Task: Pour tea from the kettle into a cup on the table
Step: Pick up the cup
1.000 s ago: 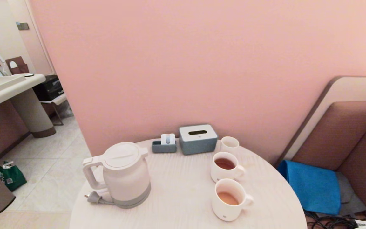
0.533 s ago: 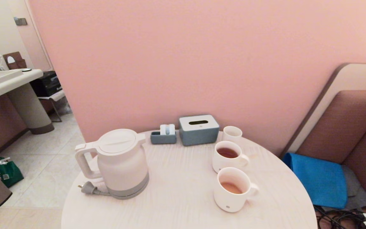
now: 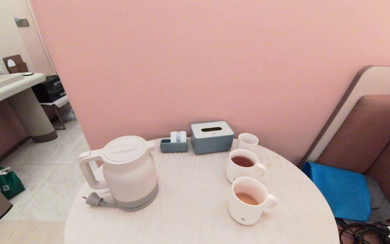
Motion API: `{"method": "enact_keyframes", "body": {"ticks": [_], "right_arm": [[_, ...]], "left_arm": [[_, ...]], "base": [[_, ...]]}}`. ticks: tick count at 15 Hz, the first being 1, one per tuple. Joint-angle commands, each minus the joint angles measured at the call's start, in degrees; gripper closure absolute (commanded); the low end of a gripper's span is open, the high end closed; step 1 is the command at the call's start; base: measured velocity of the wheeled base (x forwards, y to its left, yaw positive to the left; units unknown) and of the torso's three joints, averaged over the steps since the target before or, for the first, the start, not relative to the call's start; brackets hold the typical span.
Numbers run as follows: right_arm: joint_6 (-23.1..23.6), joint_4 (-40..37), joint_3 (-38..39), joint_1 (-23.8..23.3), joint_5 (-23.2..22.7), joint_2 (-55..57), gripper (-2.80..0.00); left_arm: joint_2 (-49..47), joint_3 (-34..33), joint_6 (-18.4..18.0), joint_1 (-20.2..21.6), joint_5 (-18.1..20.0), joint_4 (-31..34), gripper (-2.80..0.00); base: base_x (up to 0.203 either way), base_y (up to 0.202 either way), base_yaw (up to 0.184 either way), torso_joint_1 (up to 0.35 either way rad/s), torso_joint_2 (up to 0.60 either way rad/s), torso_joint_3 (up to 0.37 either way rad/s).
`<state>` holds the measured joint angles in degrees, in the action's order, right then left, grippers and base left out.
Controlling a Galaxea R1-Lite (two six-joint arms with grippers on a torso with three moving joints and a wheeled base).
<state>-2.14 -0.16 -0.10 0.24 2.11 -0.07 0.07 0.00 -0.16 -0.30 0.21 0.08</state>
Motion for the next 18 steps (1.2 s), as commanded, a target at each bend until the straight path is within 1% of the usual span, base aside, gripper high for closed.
{"method": "enact_keyframes", "body": {"ticks": [1,4,6,7,9,13,16,18], "right_arm": [[0.1,0.0,0.0,0.0,0.0,0.1,0.00],[-0.1,0.0,0.0,0.0,0.0,0.1,0.00],[0.6,0.0,-0.1,-0.1,0.1,0.1,0.00],[0.9,-0.1,-1.0,0.0,0.2,0.1,0.00],[0.9,-1.8,-5.9,0.0,0.2,0.8,0.00],[0.7,-3.8,-17.5,0.1,-0.1,11.6,0.00],[0.6,-2.7,-26.7,0.1,-1.5,24.0,0.00],[0.6,-0.9,-31.3,0.1,-2.7,33.5,0.00]], "left_arm": [[-0.1,0.0,0.0,0.0,0.0,0.0,0.00],[-0.1,0.0,0.0,0.0,0.1,0.0,0.00],[-0.1,0.0,0.0,0.0,0.0,0.0,0.00],[-0.1,0.0,0.0,0.0,0.0,0.0,0.00],[-0.1,0.0,0.0,0.0,0.0,0.0,0.00],[-0.1,0.0,0.0,0.0,0.0,0.0,0.00],[-0.1,0.0,0.0,0.0,0.0,0.0,0.00],[-0.1,0.0,0.0,0.0,0.0,0.0,0.00]], "base": [[0.000,0.000,0.000,0.000,0.00,0.000],[0.000,0.000,0.000,0.000,0.00,0.000],[0.000,0.000,0.000,0.000,0.00,0.000],[0.000,0.000,0.000,0.000,0.00,0.000],[0.000,0.000,0.000,0.000,0.00,0.000],[0.000,0.000,0.000,0.000,0.00,0.000],[0.000,0.000,0.000,0.000,0.00,0.000],[0.000,0.000,0.000,0.000,0.00,0.000]]}}
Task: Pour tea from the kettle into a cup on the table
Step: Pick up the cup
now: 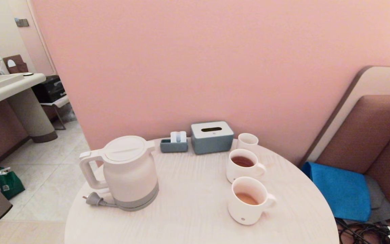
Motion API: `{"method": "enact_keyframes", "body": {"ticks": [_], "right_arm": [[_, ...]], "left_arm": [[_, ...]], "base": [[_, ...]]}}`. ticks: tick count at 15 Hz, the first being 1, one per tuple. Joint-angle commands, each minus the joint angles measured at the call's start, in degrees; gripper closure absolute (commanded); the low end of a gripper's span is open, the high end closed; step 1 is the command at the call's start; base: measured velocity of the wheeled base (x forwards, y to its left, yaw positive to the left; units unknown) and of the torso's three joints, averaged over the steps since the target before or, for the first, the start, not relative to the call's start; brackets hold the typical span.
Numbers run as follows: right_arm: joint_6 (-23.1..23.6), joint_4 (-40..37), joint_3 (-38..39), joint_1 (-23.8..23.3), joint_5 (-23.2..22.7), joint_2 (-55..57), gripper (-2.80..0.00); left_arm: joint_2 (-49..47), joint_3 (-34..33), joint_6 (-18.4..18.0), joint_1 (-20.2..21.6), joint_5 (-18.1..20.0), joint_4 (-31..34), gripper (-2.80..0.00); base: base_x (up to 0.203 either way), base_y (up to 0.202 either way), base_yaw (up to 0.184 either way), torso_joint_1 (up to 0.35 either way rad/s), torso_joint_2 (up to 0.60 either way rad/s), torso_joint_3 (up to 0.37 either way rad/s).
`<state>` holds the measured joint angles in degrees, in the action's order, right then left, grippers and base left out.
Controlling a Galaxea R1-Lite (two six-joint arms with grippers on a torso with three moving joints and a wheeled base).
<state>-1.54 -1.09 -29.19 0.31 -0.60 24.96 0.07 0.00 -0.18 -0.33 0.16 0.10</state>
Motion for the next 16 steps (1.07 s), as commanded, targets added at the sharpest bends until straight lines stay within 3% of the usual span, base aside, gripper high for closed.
{"method": "enact_keyframes", "body": {"ticks": [1,8,11,16], "right_arm": [[-0.1,0.9,-3.5,0.1,-0.8,13.1,0.00],[-5.1,3.1,-5.7,4.4,-6.1,44.3,0.00],[-13.1,4.7,-3.0,8.2,-6.8,52.9,0.00],[-14.3,27.6,10.8,13.4,-6.6,55.4,0.00]], "left_arm": [[-0.1,0.0,0.0,0.0,0.1,0.0,0.00],[-0.1,0.0,0.0,0.0,0.1,0.0,0.00],[-0.1,0.0,0.0,0.0,0.0,0.0,0.00],[-0.1,0.0,0.0,0.0,0.0,0.0,0.00]], "base": [[0.000,0.000,0.000,0.000,0.00,0.000],[0.000,0.000,0.000,0.000,0.00,0.000],[0.000,0.000,0.000,0.000,0.00,0.000],[0.000,0.000,0.000,0.000,0.00,0.000]]}}
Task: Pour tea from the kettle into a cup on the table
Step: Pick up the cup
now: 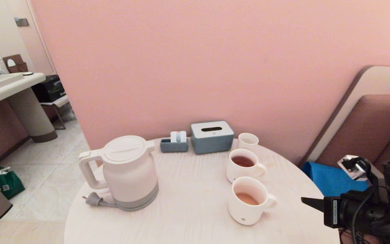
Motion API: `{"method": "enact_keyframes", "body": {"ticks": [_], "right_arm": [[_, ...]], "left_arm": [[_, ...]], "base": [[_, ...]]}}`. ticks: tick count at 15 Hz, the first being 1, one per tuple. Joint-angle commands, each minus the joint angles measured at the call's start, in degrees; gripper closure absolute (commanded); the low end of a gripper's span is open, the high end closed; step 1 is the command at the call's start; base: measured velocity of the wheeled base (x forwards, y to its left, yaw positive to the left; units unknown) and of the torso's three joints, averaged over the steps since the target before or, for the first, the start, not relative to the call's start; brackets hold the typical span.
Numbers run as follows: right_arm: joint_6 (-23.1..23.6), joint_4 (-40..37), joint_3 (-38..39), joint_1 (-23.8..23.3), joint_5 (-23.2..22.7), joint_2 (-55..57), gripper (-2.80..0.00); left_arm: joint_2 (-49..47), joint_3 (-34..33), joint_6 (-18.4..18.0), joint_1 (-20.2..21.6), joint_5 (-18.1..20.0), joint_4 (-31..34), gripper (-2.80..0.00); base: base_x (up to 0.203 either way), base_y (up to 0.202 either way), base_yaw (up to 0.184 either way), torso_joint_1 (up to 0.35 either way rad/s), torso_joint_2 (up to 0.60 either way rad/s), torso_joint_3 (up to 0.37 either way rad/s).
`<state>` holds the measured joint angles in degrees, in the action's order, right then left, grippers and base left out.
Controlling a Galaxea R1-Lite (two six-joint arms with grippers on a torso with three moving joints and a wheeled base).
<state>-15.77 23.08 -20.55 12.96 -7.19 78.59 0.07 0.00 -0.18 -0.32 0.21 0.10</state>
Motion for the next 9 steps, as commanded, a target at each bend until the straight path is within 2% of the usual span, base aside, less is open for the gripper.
{"method": "enact_keyframes", "body": {"ticks": [1,4,6,7,9], "right_arm": [[0.2,5.9,3.3,0.9,0.0,3.4,0.00],[2.9,10.7,4.9,1.1,0.8,9.9,0.00],[3.4,14.3,5.3,1.8,5.7,15.6,0.00],[3.4,16.8,6.4,3.9,8.0,17.5,0.00],[2.7,21.7,8.4,7.0,9.1,18.6,0.00]], "left_arm": [[-0.1,0.0,0.0,0.0,0.0,0.0,0.00],[-0.1,0.0,0.0,0.1,0.0,0.0,0.00],[-0.1,0.0,0.0,0.0,0.1,0.0,0.00],[-0.1,0.0,0.0,0.0,0.0,0.0,0.00],[-0.1,0.0,0.0,0.0,0.0,0.0,0.00]], "base": [[0.000,0.000,0.000,0.000,0.00,0.000],[0.000,0.000,0.000,0.000,0.00,0.000],[0.000,0.000,0.000,0.000,0.00,0.000],[0.000,0.000,0.000,0.000,0.00,0.000],[0.000,0.000,0.000,0.000,0.00,0.000]]}}
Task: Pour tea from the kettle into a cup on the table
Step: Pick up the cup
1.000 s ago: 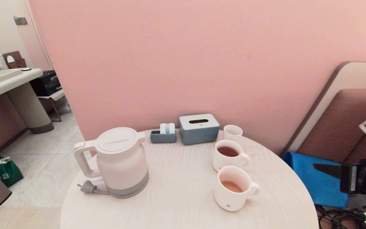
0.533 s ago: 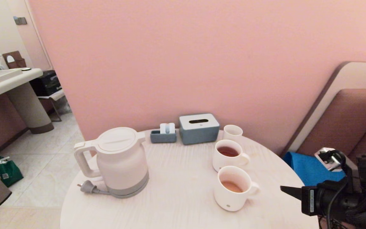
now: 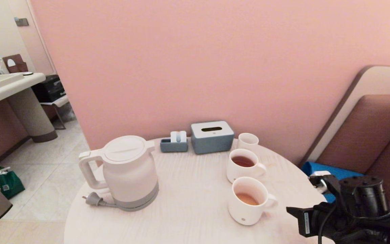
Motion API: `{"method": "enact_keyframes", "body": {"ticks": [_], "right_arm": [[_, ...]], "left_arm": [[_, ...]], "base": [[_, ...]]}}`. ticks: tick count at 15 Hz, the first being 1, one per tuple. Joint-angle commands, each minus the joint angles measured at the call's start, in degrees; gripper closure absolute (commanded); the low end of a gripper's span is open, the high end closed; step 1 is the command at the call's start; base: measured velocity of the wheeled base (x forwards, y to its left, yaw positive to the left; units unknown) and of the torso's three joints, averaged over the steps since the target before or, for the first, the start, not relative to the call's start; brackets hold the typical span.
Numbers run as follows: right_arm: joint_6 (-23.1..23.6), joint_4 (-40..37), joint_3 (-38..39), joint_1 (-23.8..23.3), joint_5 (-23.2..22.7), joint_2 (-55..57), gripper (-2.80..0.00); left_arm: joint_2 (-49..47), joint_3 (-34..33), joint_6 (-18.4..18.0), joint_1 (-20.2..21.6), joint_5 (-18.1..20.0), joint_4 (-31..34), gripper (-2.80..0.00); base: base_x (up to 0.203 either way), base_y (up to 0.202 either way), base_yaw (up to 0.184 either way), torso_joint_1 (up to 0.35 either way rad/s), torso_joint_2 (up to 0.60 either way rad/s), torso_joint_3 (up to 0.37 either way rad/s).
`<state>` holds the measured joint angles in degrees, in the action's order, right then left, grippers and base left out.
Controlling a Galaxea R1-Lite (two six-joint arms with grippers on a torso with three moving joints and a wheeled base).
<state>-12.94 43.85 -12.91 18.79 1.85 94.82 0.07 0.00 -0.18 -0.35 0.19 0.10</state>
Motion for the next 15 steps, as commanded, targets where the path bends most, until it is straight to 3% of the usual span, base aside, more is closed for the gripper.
{"method": "enact_keyframes", "body": {"ticks": [1,8,12,13,15], "right_arm": [[-0.4,2.5,1.2,1.8,0.2,3.2,0.00],[-2.0,4.6,3.1,3.3,2.1,1.2,0.00],[-4.4,4.7,2.8,7.5,4.5,1.1,-0.04],[-4.5,4.7,2.6,7.6,4.9,1.1,-2.80],[-4.5,5.1,2.7,7.6,6.0,1.2,-2.80]], "left_arm": [[-0.1,0.0,0.0,0.1,0.1,0.0,0.00],[-0.1,0.0,0.0,0.0,0.0,0.0,0.00],[-0.1,0.0,0.0,0.0,0.0,0.0,0.00],[-0.1,0.0,0.0,0.0,0.0,0.0,0.00],[-0.1,0.0,0.0,0.0,0.0,0.0,0.00]], "base": [[0.000,0.000,0.000,0.000,0.00,0.000],[0.000,0.000,0.000,0.000,0.00,0.000],[0.000,0.000,0.000,0.000,0.00,0.000],[0.000,0.000,0.000,0.000,0.00,0.000],[0.000,0.000,0.000,0.000,0.00,0.000]]}}
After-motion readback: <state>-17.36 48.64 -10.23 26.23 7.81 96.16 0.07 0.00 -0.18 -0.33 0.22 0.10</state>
